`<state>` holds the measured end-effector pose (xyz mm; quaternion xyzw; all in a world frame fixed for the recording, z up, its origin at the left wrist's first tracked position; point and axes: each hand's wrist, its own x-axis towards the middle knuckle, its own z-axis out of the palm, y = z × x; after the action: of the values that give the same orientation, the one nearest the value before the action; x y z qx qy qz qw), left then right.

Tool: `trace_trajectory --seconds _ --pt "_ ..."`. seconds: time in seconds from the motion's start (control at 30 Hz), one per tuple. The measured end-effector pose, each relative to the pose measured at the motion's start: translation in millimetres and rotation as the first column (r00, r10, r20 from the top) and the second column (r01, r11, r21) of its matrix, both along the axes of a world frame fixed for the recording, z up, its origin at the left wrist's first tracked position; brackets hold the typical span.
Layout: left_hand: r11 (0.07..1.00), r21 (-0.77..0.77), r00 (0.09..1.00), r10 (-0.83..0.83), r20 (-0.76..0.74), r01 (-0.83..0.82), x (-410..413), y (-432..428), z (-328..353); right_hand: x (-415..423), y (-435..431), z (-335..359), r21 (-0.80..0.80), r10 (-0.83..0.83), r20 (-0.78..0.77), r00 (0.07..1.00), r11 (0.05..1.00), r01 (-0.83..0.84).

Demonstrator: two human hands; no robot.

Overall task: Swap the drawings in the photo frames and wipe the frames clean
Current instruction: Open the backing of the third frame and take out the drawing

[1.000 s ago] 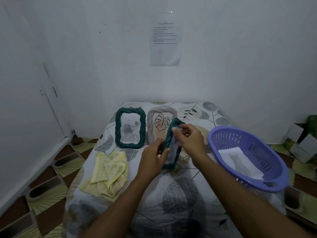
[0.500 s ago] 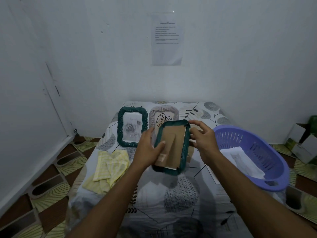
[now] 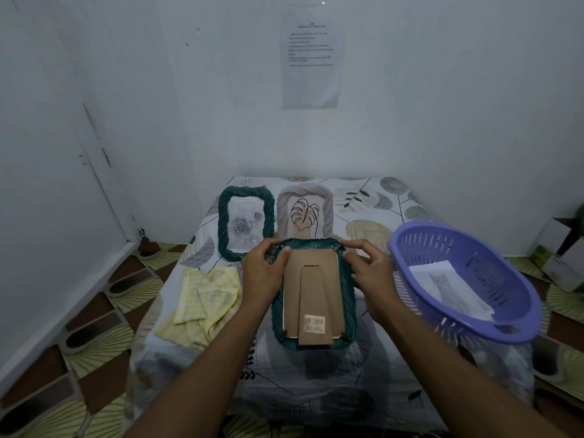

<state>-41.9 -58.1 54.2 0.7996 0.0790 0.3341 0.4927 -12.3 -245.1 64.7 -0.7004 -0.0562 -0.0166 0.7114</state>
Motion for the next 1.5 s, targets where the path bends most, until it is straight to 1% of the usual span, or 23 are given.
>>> trace_trajectory --seconds 0.17,0.27,0.5,0.83,0.9,0.97,1.03,1.1,1.13,1.27,1.33,1.4,1.5 --pt "0.999 -0.024 0.999 -0.036 -0.002 0.036 -4 -5 -3 4 1 -11 -0.156 -0.089 0.114 0.989 0.982 0.106" --pt "0.998 -0.034 0.999 -0.051 0.01 0.051 -4 -8 -2 3 4 -11 -0.182 -0.145 0.16 0.976 0.968 0.174" --pt "0.997 -0.029 0.997 -0.074 -0.006 0.073 -4 -8 -4 6 2 -17 -0.143 -0.146 0.145 0.978 0.975 0.167" --pt "0.993 -0.051 0.993 -0.109 -0.038 0.107 -2 -8 -5 5 -9 -12 -0.075 -0.064 0.137 0.988 0.994 0.075" --pt "0.987 -0.079 0.987 -0.148 -0.062 0.143 -2 -7 -5 6 -11 -12 -0.058 -0.055 0.113 0.992 0.996 0.062" --pt "0.97 -0.143 0.973 -0.212 -0.093 0.198 -2 -5 -6 8 -13 -12 -0.054 -0.048 0.095 0.994 0.997 0.054" --pt "0.934 -0.244 0.95 -0.294 -0.106 0.261 -2 -1 -10 9 -14 -10 -0.038 -0.066 0.075 0.995 0.997 0.069" --pt "0.894 -0.341 0.926 -0.352 -0.135 0.29 -5 2 -15 13 -15 -8 -0.011 -0.102 0.051 0.993 0.995 0.103" --pt "0.884 -0.362 0.914 -0.372 -0.163 0.295 -7 2 -16 15 -16 -8 -0.001 -0.12 0.043 0.992 0.993 0.12" --pt "0.882 -0.325 0.883 -0.419 -0.212 0.341 -19 2 -23 26 -18 -11 0.005 -0.157 0.01 0.988 0.988 0.157" --pt "0.89 -0.337 0.898 -0.389 -0.204 0.308 -20 3 -25 24 -16 -11 0.041 -0.11 -0.033 0.993 0.993 0.111" --pt "0.912 -0.34 0.932 -0.305 -0.194 0.228 -15 7 -27 19 -16 -13 0.073 -0.015 -0.07 0.997 0.997 0.02" --pt "0.931 -0.32 0.956 -0.237 -0.174 0.173 -8 10 -27 9 -19 -28 0.035 0.088 -0.102 0.991 0.996 -0.085"
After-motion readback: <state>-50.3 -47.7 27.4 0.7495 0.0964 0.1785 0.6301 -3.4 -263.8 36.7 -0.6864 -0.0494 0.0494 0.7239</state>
